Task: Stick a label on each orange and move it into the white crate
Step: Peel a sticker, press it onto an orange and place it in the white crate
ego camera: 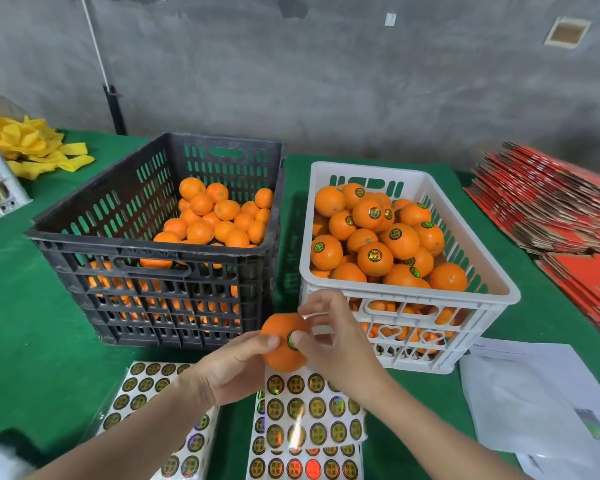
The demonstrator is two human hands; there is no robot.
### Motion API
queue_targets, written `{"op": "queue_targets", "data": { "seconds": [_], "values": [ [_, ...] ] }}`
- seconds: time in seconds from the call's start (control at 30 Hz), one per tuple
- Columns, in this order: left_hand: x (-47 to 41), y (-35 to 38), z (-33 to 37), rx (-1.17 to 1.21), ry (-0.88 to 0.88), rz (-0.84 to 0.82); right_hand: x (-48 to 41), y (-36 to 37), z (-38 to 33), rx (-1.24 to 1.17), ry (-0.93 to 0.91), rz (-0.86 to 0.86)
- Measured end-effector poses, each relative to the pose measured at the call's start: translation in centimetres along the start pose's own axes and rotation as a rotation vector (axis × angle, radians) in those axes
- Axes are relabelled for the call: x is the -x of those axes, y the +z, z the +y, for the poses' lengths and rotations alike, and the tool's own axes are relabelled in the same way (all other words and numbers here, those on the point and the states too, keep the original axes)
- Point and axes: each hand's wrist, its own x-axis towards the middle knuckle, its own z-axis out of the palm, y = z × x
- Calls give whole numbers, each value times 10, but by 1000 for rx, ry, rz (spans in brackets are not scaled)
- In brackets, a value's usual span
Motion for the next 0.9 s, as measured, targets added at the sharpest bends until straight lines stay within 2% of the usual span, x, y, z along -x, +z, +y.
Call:
{"op": "queue_targets", "data": {
  "seconds": [0.1,0.23,0.37,0.47,0.53,0.6,0.73,0.9],
  "values": [
    [0,0,0,-21,-25,-42,3,-7,3,-22,41,-94],
    [-5,3,3,-60,-27,-42,8,-6,4,212,-68,-258],
    [-12,6,11,-115,-40,-24,4,-10,2,314,-173,-167],
    [-15,9,23,-198,-46,69,-19,-32,-7,189,-221,-9],
    [-19,7,28,-236,-2,193,-45,-53,-13,146,-180,138],
    [-20,5,29,-250,54,262,-72,-72,-14,275,-105,190],
    [-16,7,33,-226,85,338,-98,-82,3,473,27,24],
    [-13,5,37,-211,122,418,-109,-81,14,444,86,-113]
  ]
}}
